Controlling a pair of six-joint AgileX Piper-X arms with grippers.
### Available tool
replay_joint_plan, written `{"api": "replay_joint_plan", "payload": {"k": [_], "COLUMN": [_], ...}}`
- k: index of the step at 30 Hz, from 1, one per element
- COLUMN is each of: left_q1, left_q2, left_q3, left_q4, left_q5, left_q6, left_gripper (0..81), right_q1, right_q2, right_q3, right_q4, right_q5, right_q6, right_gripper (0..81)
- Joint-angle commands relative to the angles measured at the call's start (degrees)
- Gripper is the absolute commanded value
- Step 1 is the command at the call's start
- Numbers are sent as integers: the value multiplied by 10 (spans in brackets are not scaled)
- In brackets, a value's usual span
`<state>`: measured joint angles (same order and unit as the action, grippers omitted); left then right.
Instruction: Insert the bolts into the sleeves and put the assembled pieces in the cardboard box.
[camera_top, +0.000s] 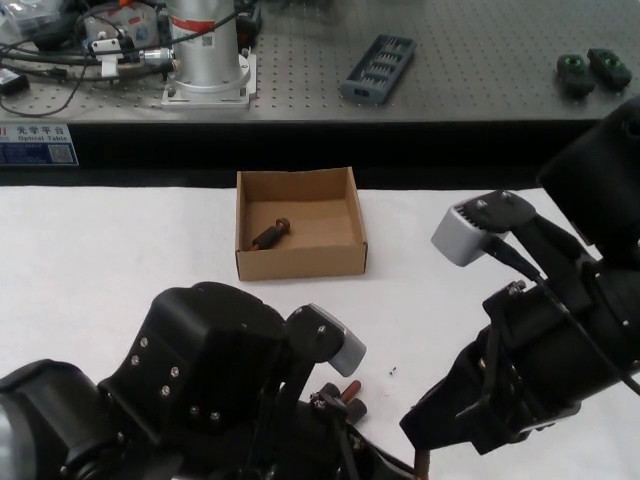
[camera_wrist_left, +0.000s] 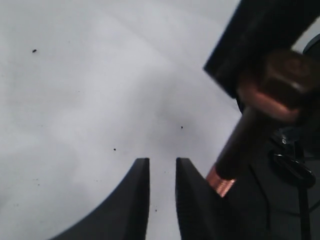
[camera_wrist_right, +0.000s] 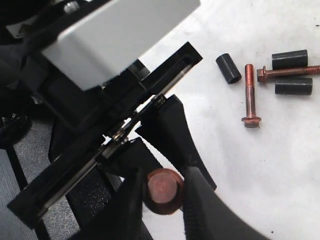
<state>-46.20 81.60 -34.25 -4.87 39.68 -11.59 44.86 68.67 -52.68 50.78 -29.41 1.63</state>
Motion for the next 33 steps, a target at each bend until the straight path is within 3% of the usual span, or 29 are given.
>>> {"api": "replay_joint_plan", "payload": {"k": [1, 9, 16, 21, 25, 33], "left_q1": [-5, -9, -16, 0, 24, 66], "left_q2": [2, 2, 2, 2, 2, -16], "left_q3": [-4, -4, -4, -4, -4, -4], "left_q4": [-4, -36, -73, 56, 136, 146], "left_q5": [19, 75, 67, -3, -9, -44], "left_q6": [-5, -13, -20, 43, 69, 69], "left_gripper": [150, 150, 150, 150, 150, 150], "right_q1": [-3, -29, -67, -92, -107, -108], "right_q2": [-8, -8, -8, -7, 10, 92], "right_q3": [-2, -2, -2, -2, -1, 14], "right_q4": [-18, -23, -23, -23, -13, -31], "right_q5": [-13, -47, -52, -44, 6, 33], "right_q6": [1, 1, -4, -22, -29, -22], "right_gripper": [106, 106, 106, 106, 106, 106]}}
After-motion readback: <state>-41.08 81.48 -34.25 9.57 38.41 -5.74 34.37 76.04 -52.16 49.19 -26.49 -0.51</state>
